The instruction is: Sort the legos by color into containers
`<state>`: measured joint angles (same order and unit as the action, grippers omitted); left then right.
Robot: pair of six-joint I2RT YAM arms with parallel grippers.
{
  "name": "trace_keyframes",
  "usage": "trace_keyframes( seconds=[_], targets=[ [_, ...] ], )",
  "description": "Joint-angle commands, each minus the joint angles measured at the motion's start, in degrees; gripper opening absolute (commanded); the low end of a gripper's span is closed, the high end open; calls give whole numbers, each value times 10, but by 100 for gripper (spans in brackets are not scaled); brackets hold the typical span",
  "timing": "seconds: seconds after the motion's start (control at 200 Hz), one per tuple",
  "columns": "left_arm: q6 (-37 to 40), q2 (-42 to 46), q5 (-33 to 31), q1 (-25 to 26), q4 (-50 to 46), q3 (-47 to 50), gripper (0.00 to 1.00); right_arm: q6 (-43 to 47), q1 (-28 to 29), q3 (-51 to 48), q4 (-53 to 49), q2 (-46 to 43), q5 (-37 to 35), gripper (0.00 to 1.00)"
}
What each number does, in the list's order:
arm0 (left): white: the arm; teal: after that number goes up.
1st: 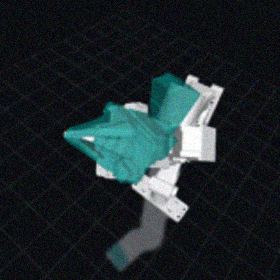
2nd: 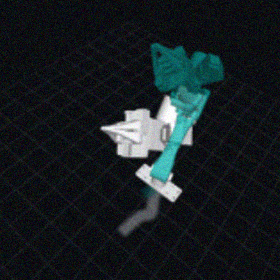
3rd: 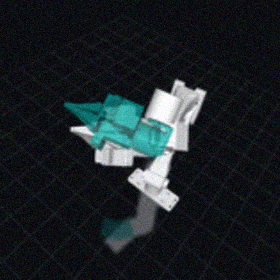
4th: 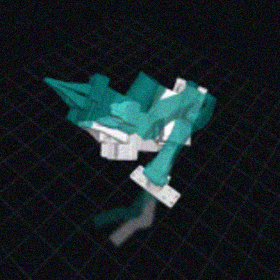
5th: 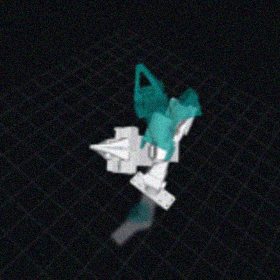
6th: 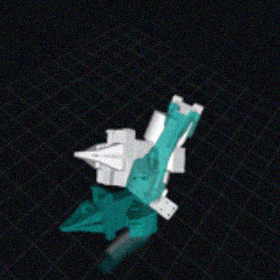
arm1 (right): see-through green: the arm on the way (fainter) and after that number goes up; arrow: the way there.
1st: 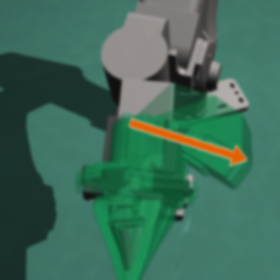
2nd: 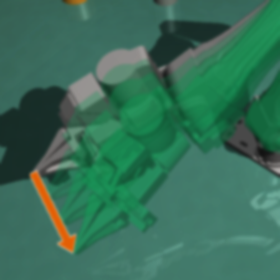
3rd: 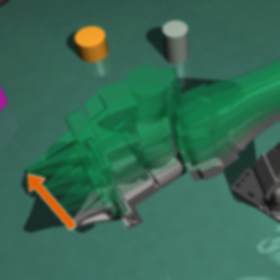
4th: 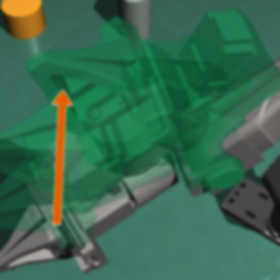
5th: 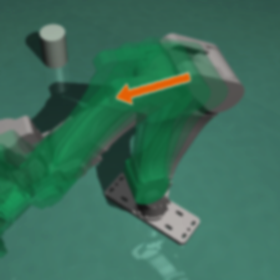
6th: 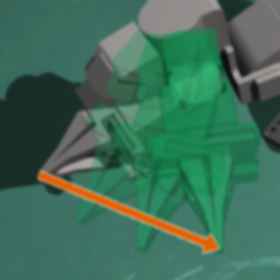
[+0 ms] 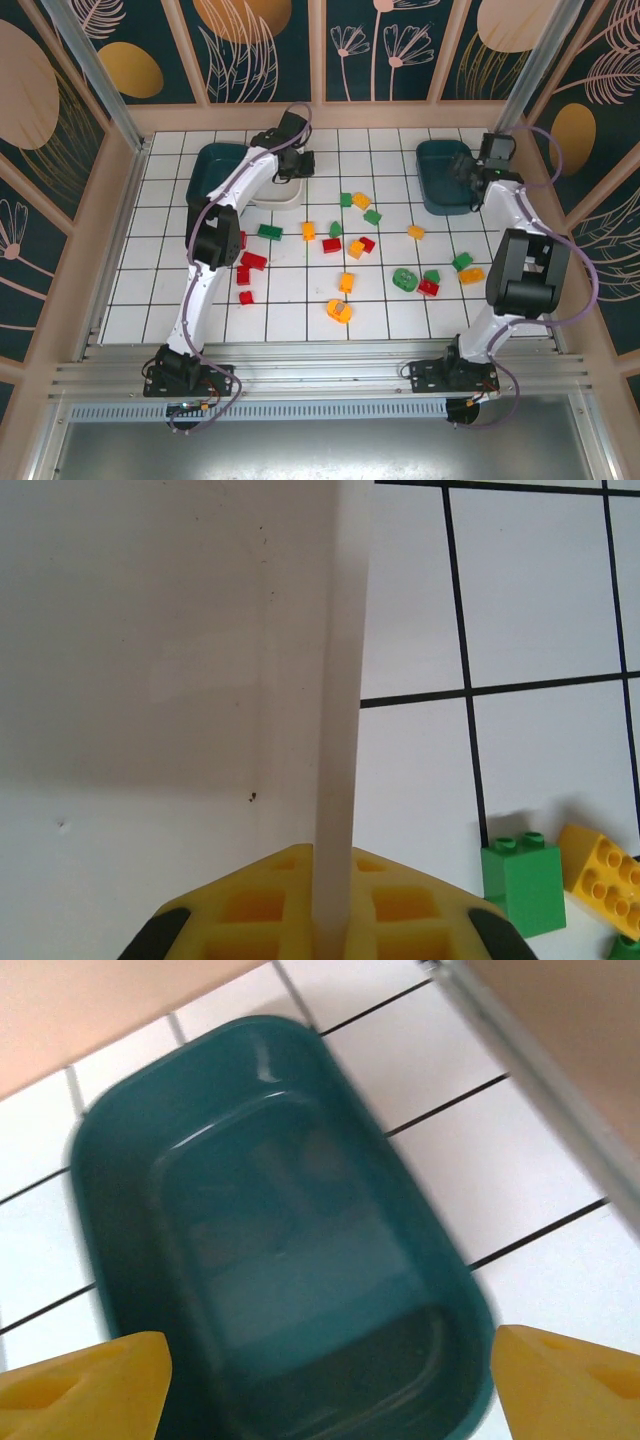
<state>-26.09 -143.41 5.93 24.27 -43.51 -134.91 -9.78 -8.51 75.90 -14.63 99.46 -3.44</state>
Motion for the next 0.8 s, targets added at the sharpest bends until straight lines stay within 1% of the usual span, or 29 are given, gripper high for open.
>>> trace_keyframes(
  seconds=[0.0,0.065,0.105,0.225,0.345,0.385,0.445,0.56,0.626,0.721,0.796],
  targets=[
    [-56,-9,1,-1,30,18,8,61,-22,60,-53,40,9,85],
    [-72,-10,-3,-1,41,21,15,91,-26,89,-71,79,22,85],
    [-82,-8,-4,0,49,21,25,102,-31,100,-76,100,30,85],
    [-108,-10,-9,-6,69,14,34,94,-53,115,-68,140,74,85],
    [-125,-13,2,-15,77,12,32,93,-61,116,-54,157,78,84],
    [-126,-13,4,-16,77,12,30,95,-62,118,-54,162,82,83],
    [-125,-12,-2,-19,78,11,30,95,-63,123,-54,170,88,81],
    [-125,-12,-2,-29,72,10,30,98,-62,130,-60,193,109,69],
    [-122,-12,-3,-35,67,11,30,98,-60,133,-68,201,109,60],
    [-120,-5,-2,-41,65,13,29,97,-53,126,-70,192,105,50],
    [-120,2,-1,-46,66,12,29,87,-51,118,-66,180,105,41]
  ],
)
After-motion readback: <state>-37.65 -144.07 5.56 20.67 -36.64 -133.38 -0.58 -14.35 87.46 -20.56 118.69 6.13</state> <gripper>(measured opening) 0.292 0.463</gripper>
